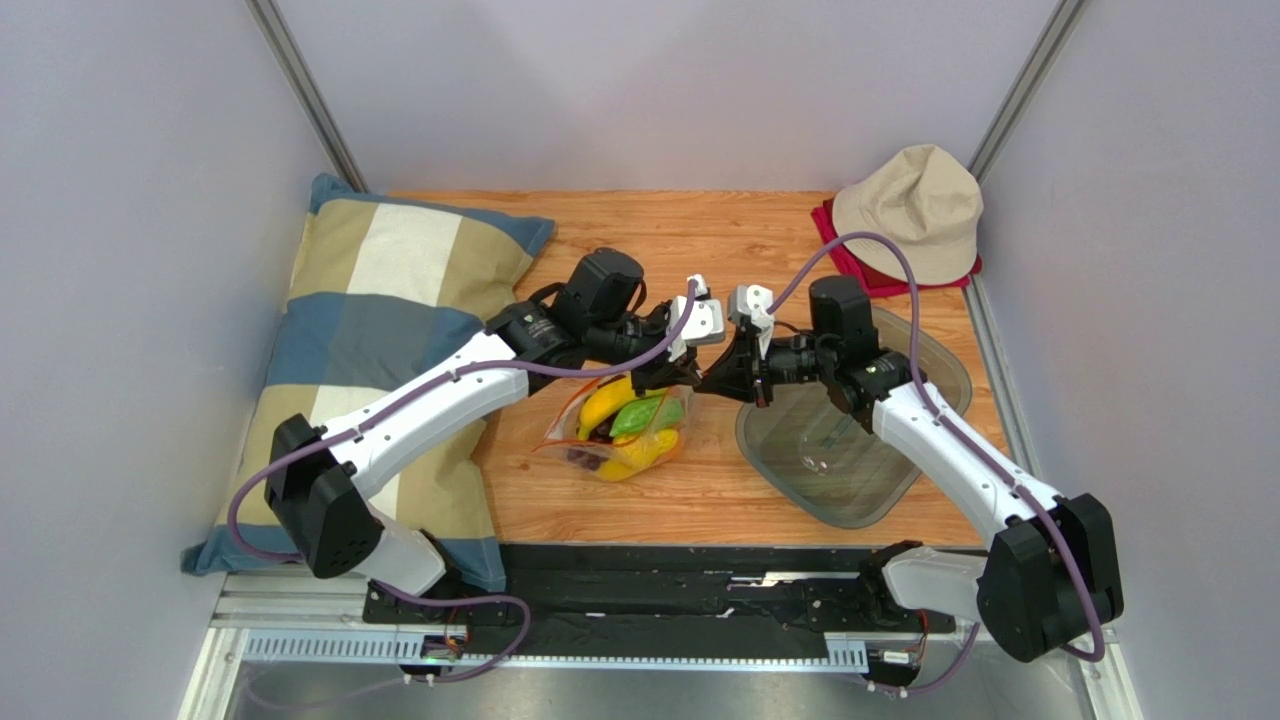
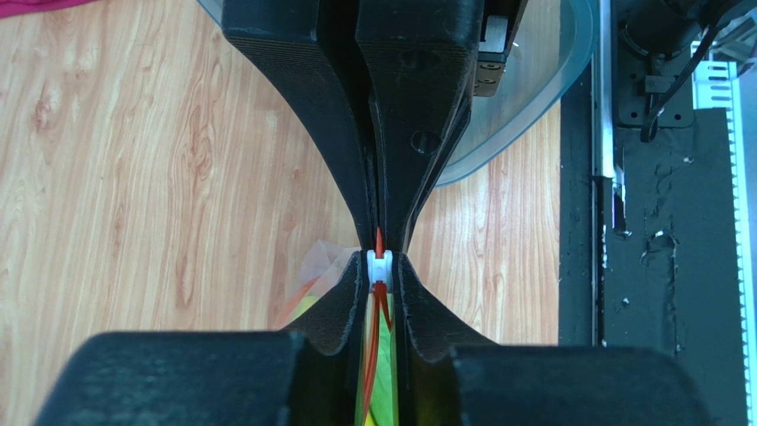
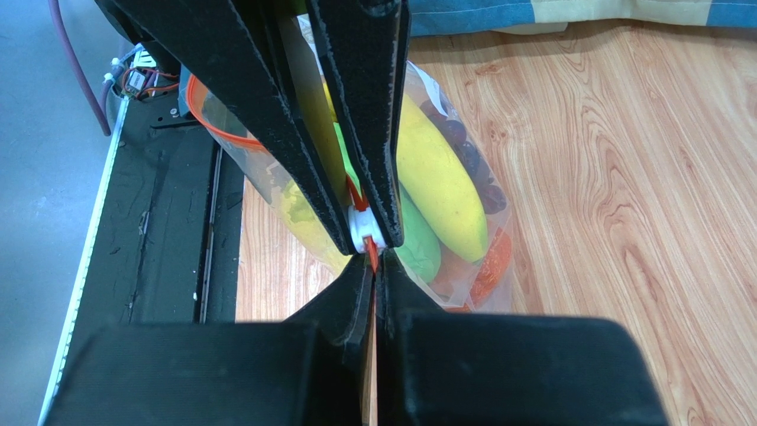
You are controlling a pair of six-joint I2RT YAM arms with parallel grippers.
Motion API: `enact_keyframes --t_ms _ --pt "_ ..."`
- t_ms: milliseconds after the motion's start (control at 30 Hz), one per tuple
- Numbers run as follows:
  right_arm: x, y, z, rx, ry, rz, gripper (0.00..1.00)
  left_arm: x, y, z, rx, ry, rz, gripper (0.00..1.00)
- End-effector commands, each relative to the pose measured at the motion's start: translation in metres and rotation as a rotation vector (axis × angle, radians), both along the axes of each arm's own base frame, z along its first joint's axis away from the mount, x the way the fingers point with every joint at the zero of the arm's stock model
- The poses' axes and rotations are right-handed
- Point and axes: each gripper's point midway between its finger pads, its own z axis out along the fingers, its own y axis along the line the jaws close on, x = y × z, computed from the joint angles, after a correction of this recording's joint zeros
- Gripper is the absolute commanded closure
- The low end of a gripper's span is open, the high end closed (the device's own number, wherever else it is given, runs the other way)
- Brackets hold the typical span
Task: Place the food in the zip-top bag and seal the zipper
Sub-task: Zip the zipper food storage bag at the center of the board.
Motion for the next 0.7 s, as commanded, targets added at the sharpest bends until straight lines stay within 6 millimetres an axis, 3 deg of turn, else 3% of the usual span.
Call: enact_keyframes --t_ms 0,233,433,667 --pt "0.008 0.002 0.026 0.031 -0.087 -0.014 1.0 -0.014 0.007 0.0 0.014 -0.01 -0.043 0.89" --pt "0.014 -0.005 0.028 0.028 -0.075 -0.061 1.0 -0.031 0.039 -0.022 0.109 0.015 -0.045 0.91" --pt "0.019 -0.017 0.022 0.019 -0.057 -0.116 1.0 -0.042 0.057 -0.027 0.138 0.051 -0.001 0.91" --pt "0.015 -0.024 0.022 -0.001 -0.059 -0.121 1.0 -0.039 0.067 -0.021 0.139 0.025 0.047 0.94"
